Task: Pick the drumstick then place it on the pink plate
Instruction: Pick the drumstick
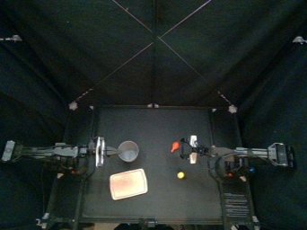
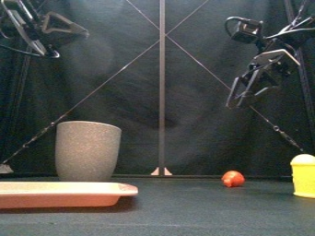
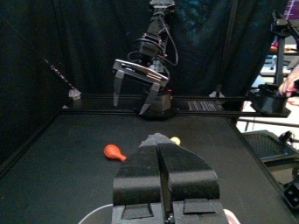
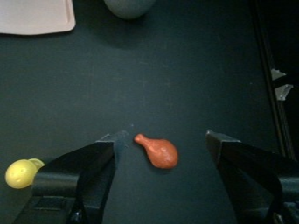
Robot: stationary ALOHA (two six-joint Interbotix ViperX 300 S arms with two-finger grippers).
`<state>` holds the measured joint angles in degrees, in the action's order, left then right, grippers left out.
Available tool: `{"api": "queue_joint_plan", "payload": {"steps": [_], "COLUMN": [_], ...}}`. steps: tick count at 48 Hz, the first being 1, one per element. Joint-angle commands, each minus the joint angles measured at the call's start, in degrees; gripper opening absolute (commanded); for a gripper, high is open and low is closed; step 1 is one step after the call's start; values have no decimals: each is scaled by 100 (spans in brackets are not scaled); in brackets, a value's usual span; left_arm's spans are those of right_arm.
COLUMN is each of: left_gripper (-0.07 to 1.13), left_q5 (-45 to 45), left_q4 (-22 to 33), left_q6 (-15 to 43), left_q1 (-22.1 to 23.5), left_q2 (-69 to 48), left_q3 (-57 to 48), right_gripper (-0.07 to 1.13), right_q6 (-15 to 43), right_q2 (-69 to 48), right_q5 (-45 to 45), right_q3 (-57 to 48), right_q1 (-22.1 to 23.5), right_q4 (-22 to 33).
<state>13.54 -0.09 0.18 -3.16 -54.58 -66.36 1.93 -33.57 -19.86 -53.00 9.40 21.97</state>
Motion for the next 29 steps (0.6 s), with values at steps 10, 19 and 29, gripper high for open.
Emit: {"api": "queue_joint_plan", "payload": {"steps": [10, 19, 29], "left_gripper": [10, 10, 10], "left_q5": [105, 123, 132], "left_q4": [0, -9, -35], "left_q6": [0, 0, 9], "left_q1": [-70, -70, -79], "left_q2": [26, 26, 26], "left_q3": [53, 44, -53], "right_gripper": [105, 105, 105], "right_q6": [-79, -141, -158], "right_q2": [1002, 1784, 2215], "right_q5": [53, -237, -352], "right_q3": [62, 308, 729], "right_q1": [9, 35, 132], "right_q4": [-123, -9, 334]}}
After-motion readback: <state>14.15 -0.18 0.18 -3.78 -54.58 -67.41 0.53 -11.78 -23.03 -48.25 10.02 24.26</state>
